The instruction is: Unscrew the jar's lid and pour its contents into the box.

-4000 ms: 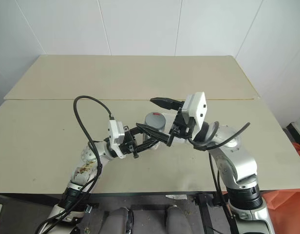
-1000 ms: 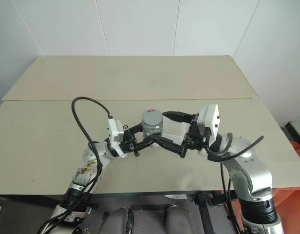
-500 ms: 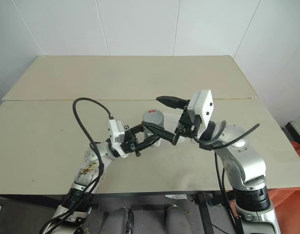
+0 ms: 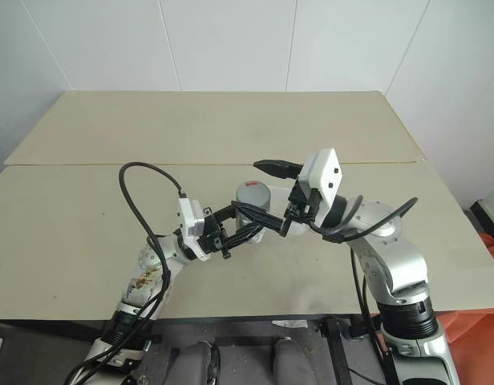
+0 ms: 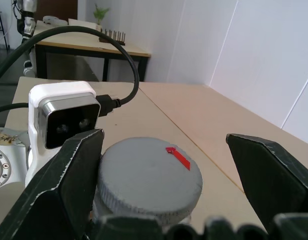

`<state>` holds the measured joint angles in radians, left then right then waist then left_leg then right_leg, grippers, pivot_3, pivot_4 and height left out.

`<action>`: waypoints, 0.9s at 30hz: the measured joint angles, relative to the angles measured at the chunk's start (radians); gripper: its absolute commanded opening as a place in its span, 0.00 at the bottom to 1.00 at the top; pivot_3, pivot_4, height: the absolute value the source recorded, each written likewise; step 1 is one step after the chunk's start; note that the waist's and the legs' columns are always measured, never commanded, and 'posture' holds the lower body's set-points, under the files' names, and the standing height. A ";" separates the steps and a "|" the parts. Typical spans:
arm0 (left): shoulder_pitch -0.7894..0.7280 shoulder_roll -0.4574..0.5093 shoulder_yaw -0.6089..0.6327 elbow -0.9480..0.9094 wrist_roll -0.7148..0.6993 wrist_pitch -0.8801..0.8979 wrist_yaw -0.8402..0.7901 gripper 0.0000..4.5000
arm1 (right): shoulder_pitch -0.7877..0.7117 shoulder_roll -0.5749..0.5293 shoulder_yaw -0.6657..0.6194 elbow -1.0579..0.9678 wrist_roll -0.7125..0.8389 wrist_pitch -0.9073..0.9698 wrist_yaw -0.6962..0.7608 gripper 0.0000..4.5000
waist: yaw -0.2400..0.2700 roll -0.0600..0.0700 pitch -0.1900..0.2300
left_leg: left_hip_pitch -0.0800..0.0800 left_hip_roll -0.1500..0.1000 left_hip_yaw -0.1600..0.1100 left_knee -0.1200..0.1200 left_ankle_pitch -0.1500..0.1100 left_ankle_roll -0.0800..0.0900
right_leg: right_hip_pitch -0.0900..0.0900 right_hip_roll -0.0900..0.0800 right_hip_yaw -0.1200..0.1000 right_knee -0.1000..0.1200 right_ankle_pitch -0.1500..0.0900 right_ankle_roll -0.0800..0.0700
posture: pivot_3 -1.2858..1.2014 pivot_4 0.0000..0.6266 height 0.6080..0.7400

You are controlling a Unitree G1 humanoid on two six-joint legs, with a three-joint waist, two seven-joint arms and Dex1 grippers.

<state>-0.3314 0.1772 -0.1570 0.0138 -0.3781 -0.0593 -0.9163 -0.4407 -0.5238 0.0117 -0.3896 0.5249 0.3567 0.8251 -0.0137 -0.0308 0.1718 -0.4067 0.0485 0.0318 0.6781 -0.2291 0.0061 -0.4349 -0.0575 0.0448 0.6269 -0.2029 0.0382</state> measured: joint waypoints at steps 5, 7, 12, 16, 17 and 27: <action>0.000 0.008 0.006 0.000 -0.001 0.000 0.000 0.46 | 0.030 -0.017 -0.031 -0.002 0.010 -0.001 0.009 1.00 | 0.000 0.000 0.000 | 0.000 0.000 0.000 0.000 0.000 0.000 | 0.000 0.000 0.000 0.000 0.000 0.000 | 0.52 0.24 1.00; 0.000 0.008 0.007 0.000 -0.005 0.000 0.000 0.46 | 0.036 -0.026 -0.043 -0.005 0.014 -0.001 0.013 1.00 | 0.000 0.000 0.000 | 0.000 0.000 0.000 0.000 0.000 0.000 | 0.000 0.000 0.000 0.000 0.000 0.000 | 0.52 0.24 1.00; 0.000 0.009 0.010 0.002 -0.012 0.000 -0.001 0.46 | 0.057 -0.063 -0.078 -0.008 0.037 -0.001 0.029 1.00 | 0.000 0.000 0.000 | 0.000 0.000 0.000 0.000 0.000 0.000 | 0.000 0.000 0.000 0.000 0.000 0.000 | 0.52 0.24 1.00; 0.000 0.009 0.016 0.003 -0.015 0.000 -0.006 0.46 | 0.073 -0.078 -0.083 -0.008 0.038 -0.001 0.039 1.00 | 0.000 0.000 0.000 | 0.000 0.000 0.000 0.000 0.000 0.000 | 0.000 0.000 0.000 0.000 0.000 0.000 | 0.52 0.24 1.00; 0.000 0.009 0.017 0.003 -0.015 0.000 -0.007 0.46 | 0.074 -0.079 -0.086 -0.008 0.038 -0.001 0.040 1.00 | 0.000 0.000 0.000 | 0.000 0.000 0.000 0.000 0.000 0.000 | 0.000 0.000 0.000 0.000 0.000 0.000 | 0.52 0.24 1.00; -0.001 0.009 0.027 0.006 -0.016 -0.001 -0.018 0.46 | 0.093 -0.094 -0.107 0.007 0.026 -0.009 0.039 1.00 | 0.000 0.000 0.000 | 0.000 0.000 0.000 0.000 0.000 0.000 | 0.000 0.000 0.000 0.000 0.000 0.000 | 0.52 0.24 1.00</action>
<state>-0.3329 0.1863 -0.1298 0.0199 -0.3937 -0.0599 -0.9344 -0.3473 -0.6183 -0.0956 -0.3827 0.5508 0.3479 0.8641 -0.0133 -0.0308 0.1718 -0.4066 0.0485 0.0318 0.6781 -0.2291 0.0061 -0.4349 -0.0575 0.0448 0.6269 -0.2030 0.0383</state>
